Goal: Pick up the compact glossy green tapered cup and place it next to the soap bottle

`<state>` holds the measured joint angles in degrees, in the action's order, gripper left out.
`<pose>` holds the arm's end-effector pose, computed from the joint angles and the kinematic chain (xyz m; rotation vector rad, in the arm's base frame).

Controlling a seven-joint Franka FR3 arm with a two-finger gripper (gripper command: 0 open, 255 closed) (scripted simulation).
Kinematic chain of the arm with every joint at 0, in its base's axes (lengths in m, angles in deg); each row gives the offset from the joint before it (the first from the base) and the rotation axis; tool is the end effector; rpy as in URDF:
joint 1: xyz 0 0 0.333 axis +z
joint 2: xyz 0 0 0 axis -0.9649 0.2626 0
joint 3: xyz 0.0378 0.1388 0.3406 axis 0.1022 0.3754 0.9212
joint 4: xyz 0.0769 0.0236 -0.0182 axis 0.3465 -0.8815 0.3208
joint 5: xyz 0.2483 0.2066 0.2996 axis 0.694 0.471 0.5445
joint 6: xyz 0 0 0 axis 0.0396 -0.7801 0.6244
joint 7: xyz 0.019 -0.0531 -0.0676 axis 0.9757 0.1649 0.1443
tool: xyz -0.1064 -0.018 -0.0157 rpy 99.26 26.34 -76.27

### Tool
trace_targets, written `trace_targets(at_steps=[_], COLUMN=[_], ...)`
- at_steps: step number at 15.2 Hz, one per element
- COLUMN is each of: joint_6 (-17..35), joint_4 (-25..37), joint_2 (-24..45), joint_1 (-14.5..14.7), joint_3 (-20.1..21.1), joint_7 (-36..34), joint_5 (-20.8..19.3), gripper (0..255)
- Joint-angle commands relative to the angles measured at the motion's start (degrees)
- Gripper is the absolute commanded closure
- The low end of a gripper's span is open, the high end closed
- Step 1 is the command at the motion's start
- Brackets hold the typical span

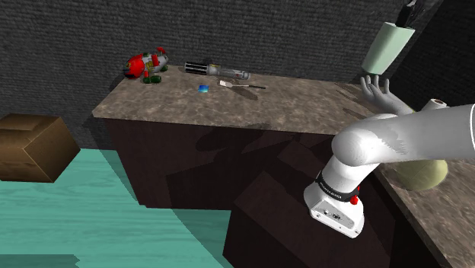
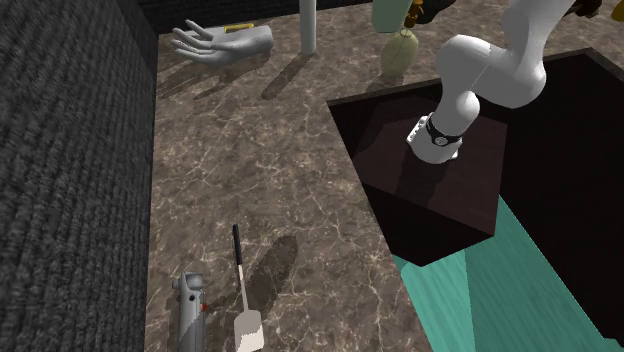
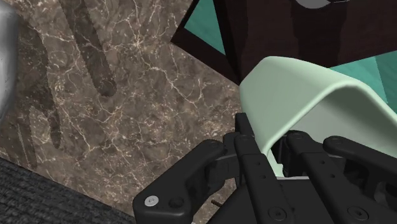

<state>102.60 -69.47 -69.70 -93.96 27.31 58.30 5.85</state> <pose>0.0753 -0.3246 0.7553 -3.0977 0.3434 -0.0283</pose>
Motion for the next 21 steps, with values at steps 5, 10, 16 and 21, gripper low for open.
trace_targets(at_steps=[5,10,16,21], joint_6=[-5.0,-9.1,-13.8,-17.1], joint_4=[-0.6,0.9,4.6,9.3], joint_2=[-7.0,-11.3,-15.0,-16.8], joint_1=[-3.1,-5.2,-6.7,-7.3], joint_3=[-1.9,-4.0,-7.0,-9.7], joint_7=[6.0,11.9,20.0,27.6], joint_5=[-5.1,-9.7,-16.1,-22.0], gripper=[255,255,255,255])
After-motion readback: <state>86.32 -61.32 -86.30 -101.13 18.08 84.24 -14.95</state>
